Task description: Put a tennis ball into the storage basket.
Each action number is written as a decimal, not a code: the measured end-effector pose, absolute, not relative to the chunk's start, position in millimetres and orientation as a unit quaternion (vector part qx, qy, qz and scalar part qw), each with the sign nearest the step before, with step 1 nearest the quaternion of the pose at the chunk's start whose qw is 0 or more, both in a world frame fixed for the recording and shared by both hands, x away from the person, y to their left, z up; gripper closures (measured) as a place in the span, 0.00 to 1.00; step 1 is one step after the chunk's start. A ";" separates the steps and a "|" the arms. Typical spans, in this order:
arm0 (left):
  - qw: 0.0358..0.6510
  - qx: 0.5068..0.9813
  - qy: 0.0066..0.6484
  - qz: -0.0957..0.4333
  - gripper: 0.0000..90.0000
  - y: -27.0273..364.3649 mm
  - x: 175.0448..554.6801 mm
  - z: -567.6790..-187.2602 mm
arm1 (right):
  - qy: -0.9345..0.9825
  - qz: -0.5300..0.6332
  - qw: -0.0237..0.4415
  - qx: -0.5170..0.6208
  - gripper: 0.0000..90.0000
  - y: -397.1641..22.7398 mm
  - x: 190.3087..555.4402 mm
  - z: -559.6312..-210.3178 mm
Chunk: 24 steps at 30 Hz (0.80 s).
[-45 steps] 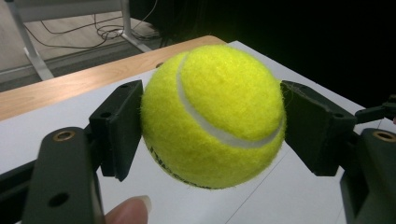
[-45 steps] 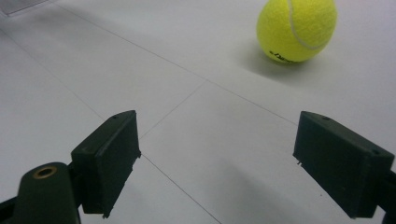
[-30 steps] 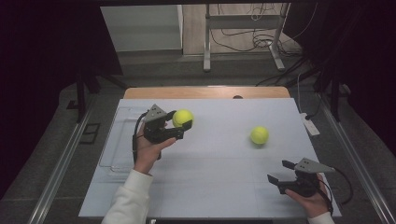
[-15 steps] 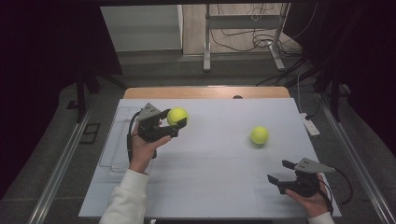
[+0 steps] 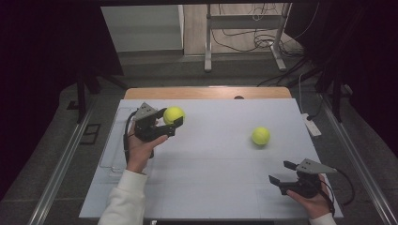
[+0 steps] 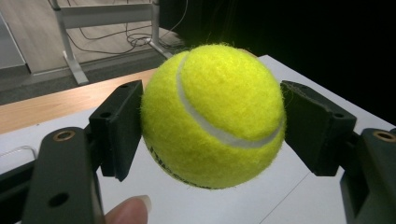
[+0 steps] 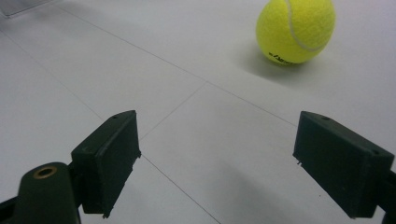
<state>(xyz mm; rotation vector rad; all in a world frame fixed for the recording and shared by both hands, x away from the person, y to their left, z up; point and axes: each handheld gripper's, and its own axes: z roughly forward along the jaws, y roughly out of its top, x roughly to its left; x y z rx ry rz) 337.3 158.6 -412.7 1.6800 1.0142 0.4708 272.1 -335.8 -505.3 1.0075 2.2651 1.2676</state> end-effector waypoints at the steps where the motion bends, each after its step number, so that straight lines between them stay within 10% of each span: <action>1: 0.533 0.703 0.427 0.197 0.29 160.2 337.4 -412.7 | 0.800 0.448 0.177 0.356 0.16 -335.8 272.1 -505.3; 24: 0.536 0.679 0.455 0.213 0.29 188.2 338.7 -411.2 | 0.800 0.448 0.177 0.357 0.16 -336.0 272.1 -505.2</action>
